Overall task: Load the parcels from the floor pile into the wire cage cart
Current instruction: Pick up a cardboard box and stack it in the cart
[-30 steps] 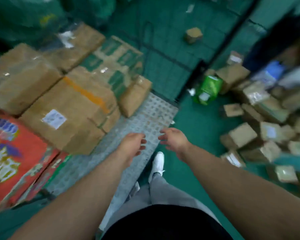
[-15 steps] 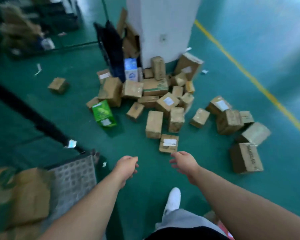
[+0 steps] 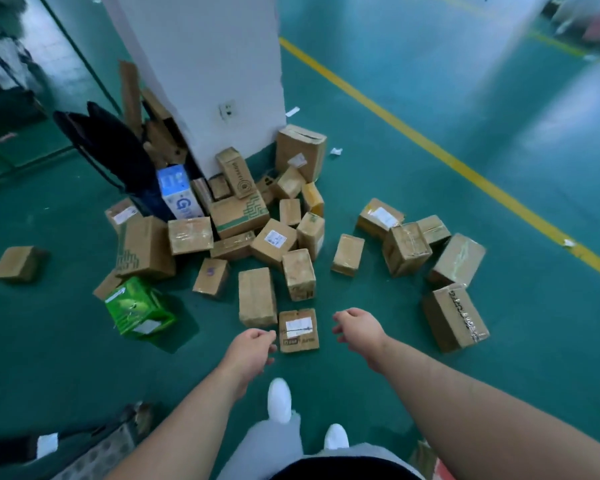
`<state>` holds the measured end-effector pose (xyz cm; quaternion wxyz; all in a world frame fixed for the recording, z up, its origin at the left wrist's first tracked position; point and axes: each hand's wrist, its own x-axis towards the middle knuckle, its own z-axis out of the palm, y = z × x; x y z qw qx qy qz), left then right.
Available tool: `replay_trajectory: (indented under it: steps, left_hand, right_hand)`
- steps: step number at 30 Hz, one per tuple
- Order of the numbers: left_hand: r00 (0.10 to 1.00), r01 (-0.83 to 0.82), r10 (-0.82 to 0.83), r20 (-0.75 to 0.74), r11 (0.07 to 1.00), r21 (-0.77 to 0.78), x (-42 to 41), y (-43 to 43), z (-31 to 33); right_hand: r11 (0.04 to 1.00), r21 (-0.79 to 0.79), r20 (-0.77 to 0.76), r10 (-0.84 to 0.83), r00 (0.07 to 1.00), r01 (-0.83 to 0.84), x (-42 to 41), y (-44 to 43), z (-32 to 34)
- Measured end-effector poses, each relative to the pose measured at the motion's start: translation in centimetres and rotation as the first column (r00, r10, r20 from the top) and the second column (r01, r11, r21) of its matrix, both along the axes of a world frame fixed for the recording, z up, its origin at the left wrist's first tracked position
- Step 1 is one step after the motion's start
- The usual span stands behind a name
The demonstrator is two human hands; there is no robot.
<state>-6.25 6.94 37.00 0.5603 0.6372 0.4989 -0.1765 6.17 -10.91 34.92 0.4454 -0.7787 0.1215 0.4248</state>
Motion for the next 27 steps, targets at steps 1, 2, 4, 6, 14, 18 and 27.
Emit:
replay_trajectory:
  steps: [1, 2, 4, 6, 14, 18, 27]
  left_hand:
    - [1.000, 0.016, -0.016, -0.011, 1.000, 0.008, 0.9, 0.7, -0.6]
    - [0.999, 0.034, -0.034, -0.018, 0.999, 0.015, 2.2, 1.5, -1.1]
    - [0.994, 0.097, -0.096, -0.044, 0.995, 0.030, 5.3, 3.0, -1.8]
    - [0.985, 0.167, -0.165, -0.042, 0.985, 0.043, 9.0, 4.0, -2.0]
    - [0.876, 0.482, -0.481, -0.033, 0.875, 0.047, 24.8, 0.0, 0.2]
    - [0.812, 0.583, -0.583, -0.030, 0.812, 0.004, 29.3, -4.7, -1.2]
    - [0.639, 0.763, -0.754, -0.156, 0.646, 0.002, 39.6, -17.8, -2.0]
  right_hand:
    - [1.000, -0.005, -0.006, -0.013, 1.000, 0.013, 0.7, 0.3, -0.3]
    - [1.000, -0.006, -0.005, -0.031, 1.000, 0.031, 1.6, 0.6, -0.5]
    - [0.996, -0.011, 0.001, -0.088, 0.996, 0.088, 3.6, 0.7, -0.6]
    - [0.984, -0.014, 0.031, -0.175, 0.984, 0.175, 5.6, 0.4, 0.0]
    - [0.858, -0.014, 0.071, -0.512, 0.856, 0.514, 11.5, -4.7, 0.8]
    - [0.792, -0.049, 0.039, -0.607, 0.793, 0.609, 13.0, -9.0, -1.1]
    - [0.777, -0.128, -0.043, -0.626, 0.779, 0.617, 21.4, -24.1, -4.1]
